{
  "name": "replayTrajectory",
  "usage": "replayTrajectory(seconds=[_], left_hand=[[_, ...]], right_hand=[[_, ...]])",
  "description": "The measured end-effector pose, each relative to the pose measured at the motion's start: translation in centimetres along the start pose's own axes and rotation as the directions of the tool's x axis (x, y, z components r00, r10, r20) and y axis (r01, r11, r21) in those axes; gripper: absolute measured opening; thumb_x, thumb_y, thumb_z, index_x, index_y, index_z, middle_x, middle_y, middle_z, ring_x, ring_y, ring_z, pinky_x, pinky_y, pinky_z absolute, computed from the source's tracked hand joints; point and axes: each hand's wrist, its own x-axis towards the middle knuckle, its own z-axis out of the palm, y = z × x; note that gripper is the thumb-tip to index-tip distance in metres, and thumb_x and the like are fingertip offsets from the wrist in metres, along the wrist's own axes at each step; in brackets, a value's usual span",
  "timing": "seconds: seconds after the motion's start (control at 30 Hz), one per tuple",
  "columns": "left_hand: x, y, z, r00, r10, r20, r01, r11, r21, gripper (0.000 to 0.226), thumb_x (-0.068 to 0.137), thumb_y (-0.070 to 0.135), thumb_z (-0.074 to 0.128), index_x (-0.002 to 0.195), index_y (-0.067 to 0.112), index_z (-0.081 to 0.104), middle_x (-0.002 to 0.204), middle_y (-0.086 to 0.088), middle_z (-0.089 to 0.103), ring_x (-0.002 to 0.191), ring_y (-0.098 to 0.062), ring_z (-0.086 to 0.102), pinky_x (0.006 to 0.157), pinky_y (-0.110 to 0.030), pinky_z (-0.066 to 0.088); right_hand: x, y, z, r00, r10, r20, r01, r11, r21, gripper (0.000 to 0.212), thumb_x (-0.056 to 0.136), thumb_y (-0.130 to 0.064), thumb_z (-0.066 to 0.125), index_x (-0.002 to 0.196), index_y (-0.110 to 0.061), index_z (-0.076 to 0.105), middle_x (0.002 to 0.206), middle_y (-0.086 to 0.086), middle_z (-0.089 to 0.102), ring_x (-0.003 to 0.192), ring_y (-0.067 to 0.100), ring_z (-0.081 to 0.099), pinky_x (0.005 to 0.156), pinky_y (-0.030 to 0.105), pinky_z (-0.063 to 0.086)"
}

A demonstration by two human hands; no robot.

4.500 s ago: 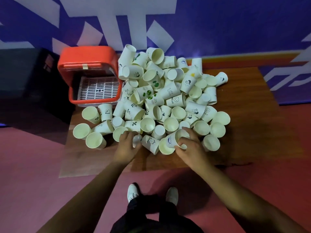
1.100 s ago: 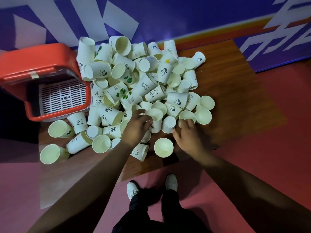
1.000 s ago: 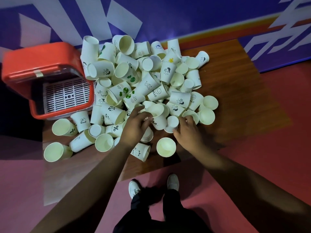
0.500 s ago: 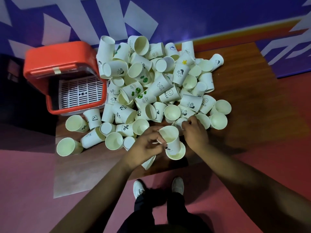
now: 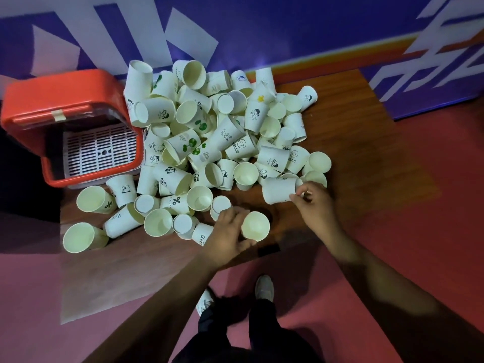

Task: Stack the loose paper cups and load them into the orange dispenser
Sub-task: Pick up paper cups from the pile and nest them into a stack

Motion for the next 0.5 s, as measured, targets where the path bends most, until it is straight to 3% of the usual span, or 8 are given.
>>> replayTrajectory(seconds=[0.1,0.13,0.2,0.23,0.27,0.37,0.43,0.5], left_hand=[[0.2,1.3,-1.5,0.995,-0.070,-0.064,0.060,0.987,-0.151,0.091,0.072,0.064,0.069,0.146,0.019,0.043,0.139,0.002,0.045,0.129,-0.017,0.040,0.108,-0.037,0.038],[0.3,2.2,-2.4,0.989,-0.125,-0.075,0.097,0.948,-0.303,0.090,0.071,0.062,0.073,0.147,0.026,0.040,0.139,0.011,0.044,0.130,-0.008,0.040,0.107,-0.028,0.036],[0.8,4.1,-4.2,0.982,-0.187,-0.035,0.124,0.770,-0.625,0.087,0.074,0.046,0.080,0.146,0.040,0.032,0.141,0.020,0.044,0.130,0.009,0.041,0.103,-0.016,0.038],[1.0,4.8,-4.9,0.981,-0.193,0.001,0.135,0.687,-0.714,0.087,0.076,0.040,0.081,0.147,0.041,0.031,0.145,0.018,0.044,0.131,0.011,0.041,0.103,-0.016,0.041],[1.3,5.1,-5.3,0.982,-0.185,0.026,0.146,0.667,-0.730,0.085,0.077,0.039,0.080,0.149,0.039,0.034,0.147,0.015,0.044,0.134,0.008,0.041,0.106,-0.021,0.042],[1.6,5.5,-6.0,0.989,-0.149,-0.006,0.110,0.758,-0.643,0.048,0.085,0.034,0.075,0.130,0.034,0.057,0.128,0.015,0.058,0.125,-0.006,0.053,0.107,-0.046,0.047],[1.4,5.3,-6.4,0.982,-0.187,-0.012,0.131,0.734,-0.666,0.039,0.086,0.033,0.074,0.122,0.035,0.058,0.118,0.014,0.062,0.115,-0.011,0.060,0.099,-0.051,0.052],[1.1,4.9,-7.0,0.972,-0.235,-0.027,0.159,0.731,-0.664,0.048,0.079,0.042,0.075,0.121,0.035,0.051,0.117,0.009,0.062,0.111,-0.015,0.063,0.095,-0.049,0.055]], right_hand=[[-1.0,-1.5,-1.1,0.963,0.233,0.135,-0.261,0.932,0.253,0.015,0.085,-0.012,0.071,0.077,-0.015,0.058,0.085,0.004,0.064,0.074,0.020,0.063,0.064,0.034,0.051],[-1.5,-2.1,-1.3,0.940,0.264,0.219,-0.327,0.880,0.344,0.015,0.086,-0.010,0.069,0.077,-0.015,0.058,0.085,0.006,0.063,0.072,0.019,0.063,0.062,0.034,0.049],[-2.5,-3.1,-1.6,0.877,0.271,0.397,-0.453,0.743,0.492,0.014,0.088,-0.007,0.067,0.080,-0.013,0.058,0.083,0.010,0.060,0.066,0.019,0.059,0.058,0.031,0.045],[-3.0,-3.4,-1.5,0.841,0.257,0.475,-0.509,0.673,0.537,0.012,0.088,-0.007,0.067,0.081,-0.012,0.058,0.082,0.012,0.058,0.064,0.019,0.058,0.057,0.030,0.043],[-3.3,-3.6,-1.3,0.810,0.239,0.535,-0.553,0.612,0.565,0.010,0.088,-0.008,0.066,0.083,-0.012,0.058,0.082,0.014,0.057,0.063,0.019,0.057,0.056,0.030,0.042],[-4.0,-3.9,-0.3,0.753,0.227,0.618,-0.634,0.502,0.588,0.007,0.089,-0.011,0.063,0.090,-0.009,0.057,0.082,0.014,0.060,0.062,0.020,0.057,0.055,0.030,0.042],[-4.1,-3.8,0.0,0.747,0.208,0.632,-0.638,0.491,0.593,0.016,0.091,-0.018,0.063,0.101,-0.006,0.058,0.088,0.016,0.063,0.064,0.021,0.060,0.056,0.031,0.044],[-3.7,-3.3,0.0,0.759,0.222,0.612,-0.614,0.558,0.559,0.030,0.093,-0.026,0.062,0.112,-0.003,0.058,0.096,0.016,0.069,0.067,0.023,0.062,0.058,0.032,0.046]])
